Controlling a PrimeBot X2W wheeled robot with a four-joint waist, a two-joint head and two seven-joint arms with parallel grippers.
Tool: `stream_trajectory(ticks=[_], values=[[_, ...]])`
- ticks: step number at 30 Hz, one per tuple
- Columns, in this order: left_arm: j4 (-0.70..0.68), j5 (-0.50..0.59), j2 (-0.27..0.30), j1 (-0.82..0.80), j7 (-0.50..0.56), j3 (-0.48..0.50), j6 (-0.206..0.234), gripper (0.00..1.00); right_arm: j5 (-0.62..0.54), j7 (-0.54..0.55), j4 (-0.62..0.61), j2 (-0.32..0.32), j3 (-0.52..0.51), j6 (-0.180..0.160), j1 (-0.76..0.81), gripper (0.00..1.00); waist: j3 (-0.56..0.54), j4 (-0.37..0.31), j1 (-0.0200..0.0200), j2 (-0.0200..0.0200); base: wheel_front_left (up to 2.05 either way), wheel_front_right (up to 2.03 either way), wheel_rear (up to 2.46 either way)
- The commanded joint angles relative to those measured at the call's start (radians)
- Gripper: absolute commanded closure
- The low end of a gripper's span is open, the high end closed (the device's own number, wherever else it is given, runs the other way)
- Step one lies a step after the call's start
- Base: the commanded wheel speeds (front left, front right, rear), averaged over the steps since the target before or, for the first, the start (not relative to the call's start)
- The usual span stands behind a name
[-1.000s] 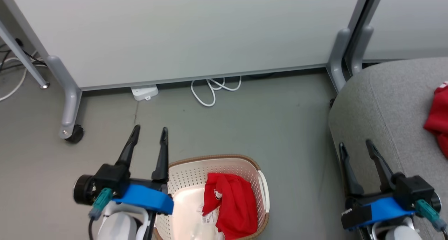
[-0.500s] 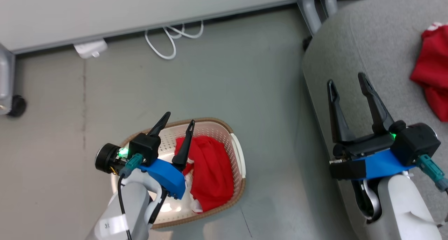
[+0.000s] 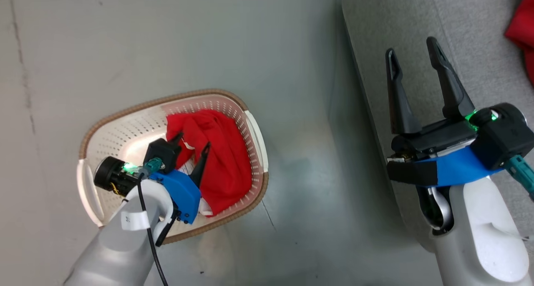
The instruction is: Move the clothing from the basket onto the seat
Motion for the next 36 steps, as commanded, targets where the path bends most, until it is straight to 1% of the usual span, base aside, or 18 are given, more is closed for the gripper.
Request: stream_trajectory(ticks=[1, 5, 10, 12, 20, 27, 36], values=[[0.022, -0.023, 0.011, -0.032, -0.001, -0.017, -0.001, 0.00, 0.004, -0.003, -0.007, 0.003, 0.002, 0.000, -0.028, 0.00, 0.065, -0.023, -0.0003, 0.0000, 0.00, 0.00, 0.00], [0.094, -0.077, 0.021, -0.084, 0.025, -0.075, -0.001, 0.00, 0.009, -0.003, -0.017, 0.003, 0.011, 0.000, -0.062, 0.00, 0.132, -0.033, -0.0003, 0.0000, 0.00, 0.00, 0.00], [0.135, -0.136, 0.034, -0.134, 0.047, -0.137, -0.001, 0.00, 0.009, -0.003, -0.032, 0.003, 0.017, 0.000, -0.097, 0.00, 0.205, -0.039, -0.0003, 0.0000, 0.00, 0.00, 0.00], [0.150, -0.162, 0.039, -0.148, 0.073, -0.158, -0.001, 0.00, 0.006, -0.003, -0.036, 0.003, 0.019, 0.000, -0.106, 0.00, 0.232, -0.040, -0.0003, 0.0000, 0.00, 0.00, 0.00], [0.145, -0.266, 0.049, -0.205, 0.118, -0.231, -0.001, 0.00, 0.007, -0.003, -0.055, 0.003, 0.021, 0.000, -0.139, 0.00, 0.315, -0.046, -0.0003, 0.0000, 0.00, 0.00, 0.00], [0.138, -0.326, 0.049, -0.243, 0.129, -0.281, -0.001, 0.00, 0.007, -0.003, -0.063, 0.003, 0.022, 0.000, -0.151, 0.00, 0.359, -0.049, -0.0003, 0.0000, 0.00, 0.00, 0.00], [0.154, -0.387, 0.069, -0.306, 0.154, -0.353, -0.001, 0.00, 0.025, -0.003, -0.077, 0.003, 0.022, 0.000, -0.153, 0.00, 0.419, -0.075, -0.0003, 0.0000, 0.00, 0.00, 0.00]])
